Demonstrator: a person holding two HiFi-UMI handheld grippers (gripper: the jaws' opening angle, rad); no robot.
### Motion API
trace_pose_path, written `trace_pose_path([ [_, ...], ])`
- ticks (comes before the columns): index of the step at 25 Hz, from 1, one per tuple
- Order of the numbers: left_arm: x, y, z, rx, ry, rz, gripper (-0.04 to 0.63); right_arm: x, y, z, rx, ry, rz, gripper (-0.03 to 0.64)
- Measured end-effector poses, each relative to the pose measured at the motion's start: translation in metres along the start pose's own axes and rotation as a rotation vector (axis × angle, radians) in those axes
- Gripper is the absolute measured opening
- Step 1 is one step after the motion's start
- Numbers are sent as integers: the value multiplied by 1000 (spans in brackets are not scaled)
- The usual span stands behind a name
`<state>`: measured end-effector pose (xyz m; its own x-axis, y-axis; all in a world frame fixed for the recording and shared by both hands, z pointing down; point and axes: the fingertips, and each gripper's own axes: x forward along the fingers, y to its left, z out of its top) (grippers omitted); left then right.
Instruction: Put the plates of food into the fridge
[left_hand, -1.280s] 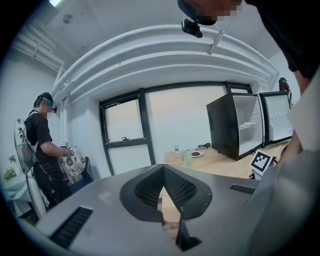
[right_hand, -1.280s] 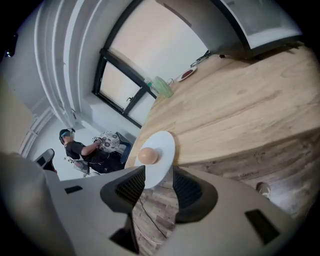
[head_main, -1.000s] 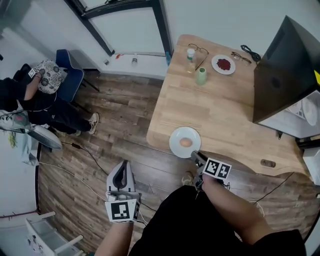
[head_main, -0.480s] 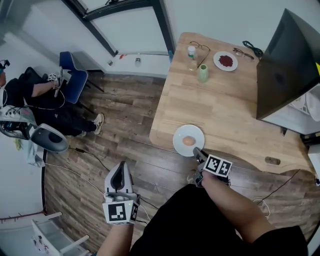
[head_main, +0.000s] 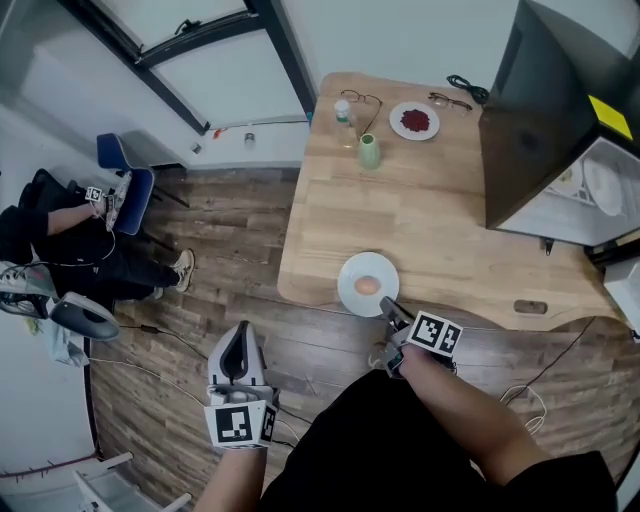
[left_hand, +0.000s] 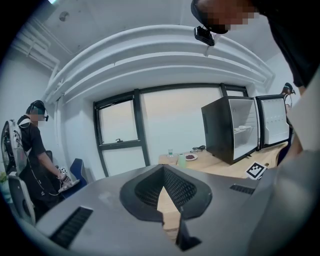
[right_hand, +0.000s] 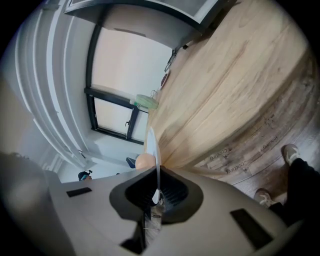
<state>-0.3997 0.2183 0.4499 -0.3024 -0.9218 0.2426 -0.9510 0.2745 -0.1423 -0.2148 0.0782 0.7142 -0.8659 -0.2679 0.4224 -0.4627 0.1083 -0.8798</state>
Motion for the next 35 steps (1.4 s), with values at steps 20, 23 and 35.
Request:
trace_pose_path([
  [20,80,-103,59,1,-108,-265,3,-113,10,111,104,-278,23,29],
  [23,92,-122,70,2,-127,-300,3,-135,4,126,98,-307,2,31],
  [35,132,-217,103,2,-163,-443,3,-223,-21,181,130,-440,-35,31],
])
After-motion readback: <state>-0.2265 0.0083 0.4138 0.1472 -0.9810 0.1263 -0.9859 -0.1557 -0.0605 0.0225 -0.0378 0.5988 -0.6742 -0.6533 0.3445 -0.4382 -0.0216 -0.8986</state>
